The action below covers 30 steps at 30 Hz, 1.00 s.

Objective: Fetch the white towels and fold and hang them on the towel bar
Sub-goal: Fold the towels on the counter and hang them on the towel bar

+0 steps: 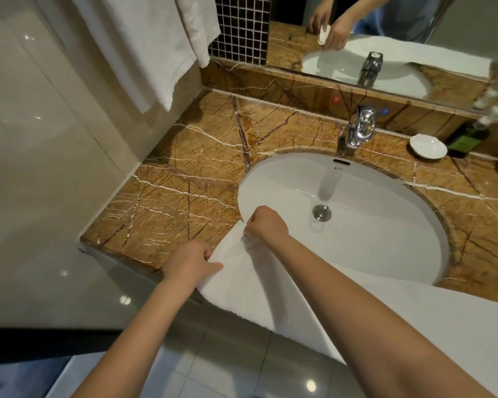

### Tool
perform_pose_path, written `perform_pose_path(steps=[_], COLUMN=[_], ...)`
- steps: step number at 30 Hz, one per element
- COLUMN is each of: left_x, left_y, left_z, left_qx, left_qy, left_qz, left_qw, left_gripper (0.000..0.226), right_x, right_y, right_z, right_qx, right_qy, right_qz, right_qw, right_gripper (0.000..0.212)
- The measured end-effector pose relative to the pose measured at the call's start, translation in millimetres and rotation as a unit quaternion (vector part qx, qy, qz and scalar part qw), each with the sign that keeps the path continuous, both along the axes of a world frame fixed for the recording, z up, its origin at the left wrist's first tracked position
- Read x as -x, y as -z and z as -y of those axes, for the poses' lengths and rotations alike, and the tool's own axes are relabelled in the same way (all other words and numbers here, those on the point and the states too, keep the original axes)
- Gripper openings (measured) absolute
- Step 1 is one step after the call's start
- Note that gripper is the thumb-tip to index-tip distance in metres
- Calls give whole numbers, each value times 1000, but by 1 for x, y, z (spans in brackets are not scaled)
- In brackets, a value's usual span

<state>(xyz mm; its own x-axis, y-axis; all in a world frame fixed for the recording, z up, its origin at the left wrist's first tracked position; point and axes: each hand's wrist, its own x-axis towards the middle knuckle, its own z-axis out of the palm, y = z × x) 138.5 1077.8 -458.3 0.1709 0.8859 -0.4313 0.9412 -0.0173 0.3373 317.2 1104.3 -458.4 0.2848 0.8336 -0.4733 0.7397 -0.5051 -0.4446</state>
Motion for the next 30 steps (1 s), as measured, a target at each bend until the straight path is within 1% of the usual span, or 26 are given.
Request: perform_pose_path(steps=[2, 3, 5, 9, 11, 14, 16, 17, 19, 21, 24, 25, 27, 28, 30], left_x=[3, 5, 9, 14, 15, 14, 17, 20, 25, 26, 17, 12, 4, -1, -14], left_y=[-1, -1, -3, -4, -5, -8, -10, -10, -10, -9, -15, -19, -27, -27, -25], left_z=[-1, -3, -5, -7, -6, -6, -6, -6, -4, 1, 7, 9, 12, 13, 17], left_qx=[28, 35, 45, 43, 44, 102, 140, 134, 92, 55, 29, 12, -73, -130, -216], left_qy=[-5, -8, -9, -6, -4, -25, -15, -3, -3, -23, -19, -21, 1, 33, 104], left_qz=[36, 48, 57, 48, 60, 98, 74, 54, 25, 3, -82, -114, -157, -157, -99], left_qw=[999, 998, 997, 998, 997, 990, 987, 989, 995, 998, 996, 993, 985, 979, 966], left_gripper=[40, 40, 45, 52, 59, 66, 55, 48, 45, 48, 40, 36, 34, 35, 39], right_x=[-2, -2, -3, -5, -2, 0, 0, -1, 0, 3, 12, 16, 20, 21, 18], right_y=[5, 7, 11, 22, 23, 23, 23, 22, 21, 18, 16, 16, 17, 17, 12], right_z=[-4, -4, -2, 4, 6, 9, 11, 12, 14, 13, 5, 3, 3, 4, 9], right_qx=[-37, -65, -113, -183, -200, -207, -204, -201, -209, -214, -197, -194, -193, -194, -208], right_qy=[-22, -31, -40, -13, -13, -9, -9, -18, -56, -106, -171, -183, -177, -170, -156], right_qz=[-43, -70, -117, -154, -161, -153, -138, -118, -37, 62, 152, 165, 161, 150, 124], right_qw=[998, 995, 986, 971, 966, 966, 969, 972, 976, 969, 953, 950, 952, 954, 957], right_gripper=[24, 28, 20, 10, 7, 7, 10, 13, 20, 26, 32, 33, 35, 35, 34])
